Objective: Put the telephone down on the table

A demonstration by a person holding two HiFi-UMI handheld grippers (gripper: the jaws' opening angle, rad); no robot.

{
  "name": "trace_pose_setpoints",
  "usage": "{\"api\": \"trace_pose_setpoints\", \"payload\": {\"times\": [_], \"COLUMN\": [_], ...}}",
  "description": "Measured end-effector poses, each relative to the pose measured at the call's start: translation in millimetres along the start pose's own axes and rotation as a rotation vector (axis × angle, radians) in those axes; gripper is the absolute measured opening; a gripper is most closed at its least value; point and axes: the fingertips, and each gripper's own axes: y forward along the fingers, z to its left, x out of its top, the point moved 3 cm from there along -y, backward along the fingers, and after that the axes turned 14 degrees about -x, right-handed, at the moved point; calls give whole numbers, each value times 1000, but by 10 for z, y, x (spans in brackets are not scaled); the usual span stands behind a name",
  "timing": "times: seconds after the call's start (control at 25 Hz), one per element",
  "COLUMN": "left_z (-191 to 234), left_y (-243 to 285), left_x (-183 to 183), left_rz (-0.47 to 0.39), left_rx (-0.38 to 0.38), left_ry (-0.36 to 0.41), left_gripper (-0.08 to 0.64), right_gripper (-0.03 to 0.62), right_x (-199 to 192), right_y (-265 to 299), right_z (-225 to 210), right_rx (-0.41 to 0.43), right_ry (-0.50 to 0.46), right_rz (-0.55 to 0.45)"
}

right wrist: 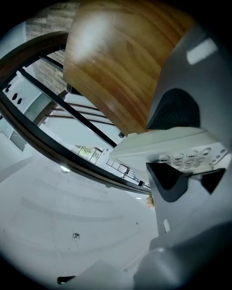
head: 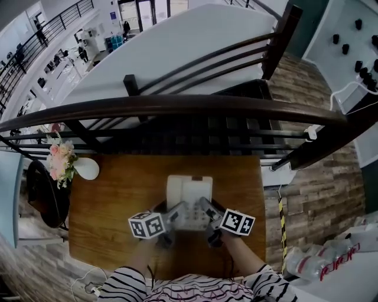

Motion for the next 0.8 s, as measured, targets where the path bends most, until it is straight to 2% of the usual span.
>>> {"api": "trace_pose_setpoints", "payload": {"times": [0.32,0.8], "left_z": [369,796], "left_y": [381,885], "left_x": [173,339], "left_rz": [32,68], "left_rx": [-8,23], "left_ry": [-4,-22], "left_gripper": [353,353], "right_gripper": [225,227], "right_x": [252,598], "right_y": [411,923], "right_z": [-192,-488], "right_rx": [-25,-35], "right_ry": [27,60], "right_rz": [-9,9]}}
